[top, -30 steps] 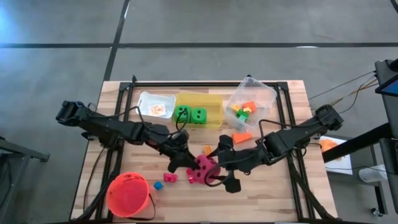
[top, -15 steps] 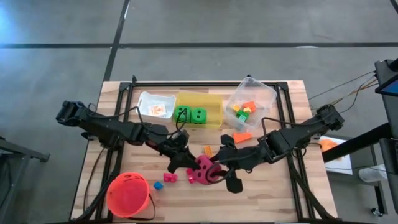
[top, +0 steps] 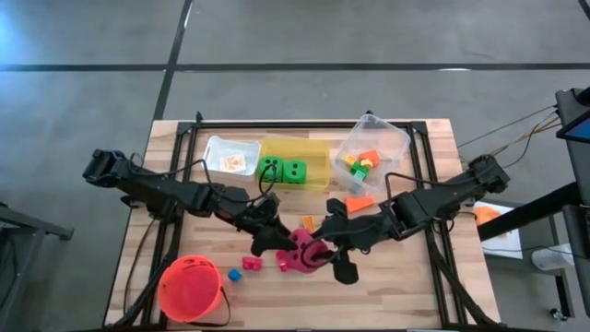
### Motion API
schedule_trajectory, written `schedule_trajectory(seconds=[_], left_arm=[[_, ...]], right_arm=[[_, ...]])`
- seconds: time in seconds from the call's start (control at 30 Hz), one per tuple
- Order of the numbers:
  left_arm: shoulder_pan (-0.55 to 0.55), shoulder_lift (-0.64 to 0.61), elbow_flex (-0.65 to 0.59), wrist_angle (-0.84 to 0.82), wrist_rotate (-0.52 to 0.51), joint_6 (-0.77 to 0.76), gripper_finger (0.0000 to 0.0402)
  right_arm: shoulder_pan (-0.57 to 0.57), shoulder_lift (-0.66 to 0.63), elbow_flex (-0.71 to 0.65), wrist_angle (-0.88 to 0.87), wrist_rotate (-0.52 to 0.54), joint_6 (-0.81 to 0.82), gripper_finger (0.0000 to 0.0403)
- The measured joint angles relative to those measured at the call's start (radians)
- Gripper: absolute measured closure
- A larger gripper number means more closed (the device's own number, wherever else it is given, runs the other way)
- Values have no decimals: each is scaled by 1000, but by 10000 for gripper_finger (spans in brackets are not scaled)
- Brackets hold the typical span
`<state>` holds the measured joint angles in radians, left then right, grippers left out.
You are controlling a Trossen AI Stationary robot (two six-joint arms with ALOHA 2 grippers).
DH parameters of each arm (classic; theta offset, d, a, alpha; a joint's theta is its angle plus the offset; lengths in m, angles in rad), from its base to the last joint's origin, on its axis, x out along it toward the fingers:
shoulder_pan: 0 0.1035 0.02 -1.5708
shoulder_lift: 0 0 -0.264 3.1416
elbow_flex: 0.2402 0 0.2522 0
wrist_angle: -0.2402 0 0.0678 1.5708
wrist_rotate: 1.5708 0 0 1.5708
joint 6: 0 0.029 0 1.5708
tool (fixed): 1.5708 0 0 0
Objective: Pick & Place Toys
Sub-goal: Put the red dice into the yellow bin
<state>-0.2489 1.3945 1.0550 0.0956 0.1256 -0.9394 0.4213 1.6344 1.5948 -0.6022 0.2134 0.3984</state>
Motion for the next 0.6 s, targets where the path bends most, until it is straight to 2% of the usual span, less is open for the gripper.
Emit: schedule_trajectory(seconds=[0.13, 0.3, 0.47, 0.6], left_arm=[[0, 0, 0, -15, -11, -29, 110], [1, -1, 0, -37, -11, -69, 45], [4, -3, -5, -57, -35, -115, 8], [8, -8, -8, -56, -82, -117, 8]], right_arm=[[-2, 0, -1, -1, -1, 7, 211], [-2, 2, -1, 0, -2, 8, 211], [-3, 3, -2, -19, -10, 21, 217], [-2, 5, -2, -23, -58, 29, 227]])
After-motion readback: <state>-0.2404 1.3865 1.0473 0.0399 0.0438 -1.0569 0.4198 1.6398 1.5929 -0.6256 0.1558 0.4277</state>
